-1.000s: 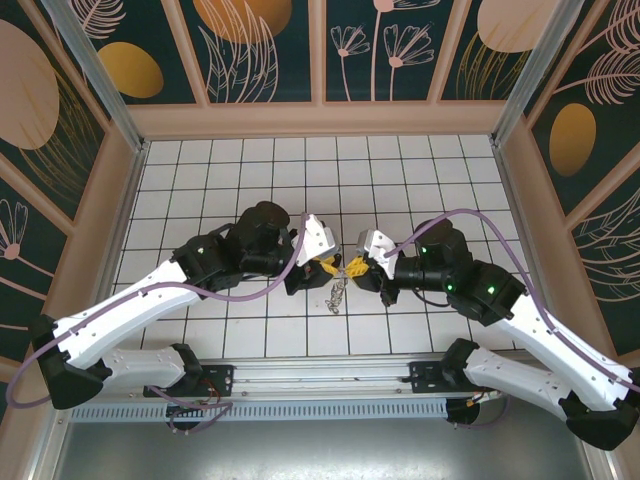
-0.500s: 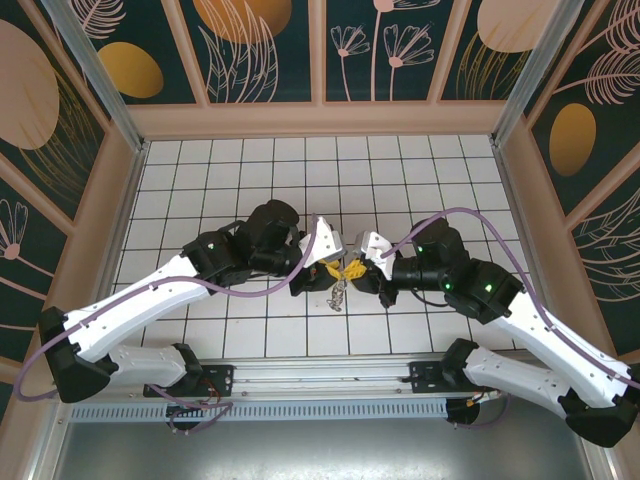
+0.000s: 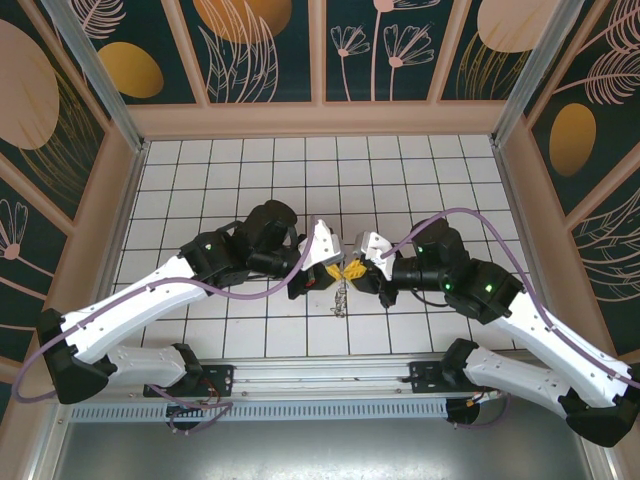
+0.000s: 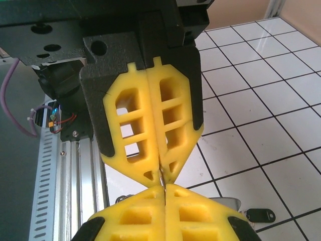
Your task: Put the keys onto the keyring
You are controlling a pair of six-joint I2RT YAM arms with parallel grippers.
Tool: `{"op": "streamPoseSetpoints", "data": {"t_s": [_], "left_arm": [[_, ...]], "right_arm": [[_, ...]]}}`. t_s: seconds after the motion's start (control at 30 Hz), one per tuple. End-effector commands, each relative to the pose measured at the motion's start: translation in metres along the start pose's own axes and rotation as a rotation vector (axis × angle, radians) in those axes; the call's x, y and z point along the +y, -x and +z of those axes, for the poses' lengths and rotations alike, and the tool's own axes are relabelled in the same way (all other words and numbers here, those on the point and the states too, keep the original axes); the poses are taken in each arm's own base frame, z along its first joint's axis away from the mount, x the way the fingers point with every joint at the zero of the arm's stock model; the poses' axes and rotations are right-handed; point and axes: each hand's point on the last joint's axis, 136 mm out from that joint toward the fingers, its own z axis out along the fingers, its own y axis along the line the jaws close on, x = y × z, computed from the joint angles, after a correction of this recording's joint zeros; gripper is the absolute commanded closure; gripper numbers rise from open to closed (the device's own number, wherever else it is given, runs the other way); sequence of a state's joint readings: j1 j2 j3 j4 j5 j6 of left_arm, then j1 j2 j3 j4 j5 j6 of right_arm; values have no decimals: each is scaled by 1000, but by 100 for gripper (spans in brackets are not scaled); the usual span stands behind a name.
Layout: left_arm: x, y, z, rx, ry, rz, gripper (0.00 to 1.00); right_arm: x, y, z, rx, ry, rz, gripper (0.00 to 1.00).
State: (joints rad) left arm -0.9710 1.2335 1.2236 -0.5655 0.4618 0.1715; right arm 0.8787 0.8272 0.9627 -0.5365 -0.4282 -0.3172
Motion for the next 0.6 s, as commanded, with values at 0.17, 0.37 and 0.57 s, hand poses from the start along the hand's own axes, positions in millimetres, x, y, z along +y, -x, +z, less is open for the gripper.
{"op": "streamPoseSetpoints", "data": {"t_s": [0.17,0.37,0.57], "left_arm": [[-12,26,-18,-134,-18,35,100],[-16,36,-30,-258,-6,14,100],[-22,42,-34,-324,-41,5,100]], "right_arm": [[-4,26,-17,-119,-71,-50,78],[1,28,-35,-199,-98,-12,52],[5,26,-32,-193,-66,-3,57]]}}
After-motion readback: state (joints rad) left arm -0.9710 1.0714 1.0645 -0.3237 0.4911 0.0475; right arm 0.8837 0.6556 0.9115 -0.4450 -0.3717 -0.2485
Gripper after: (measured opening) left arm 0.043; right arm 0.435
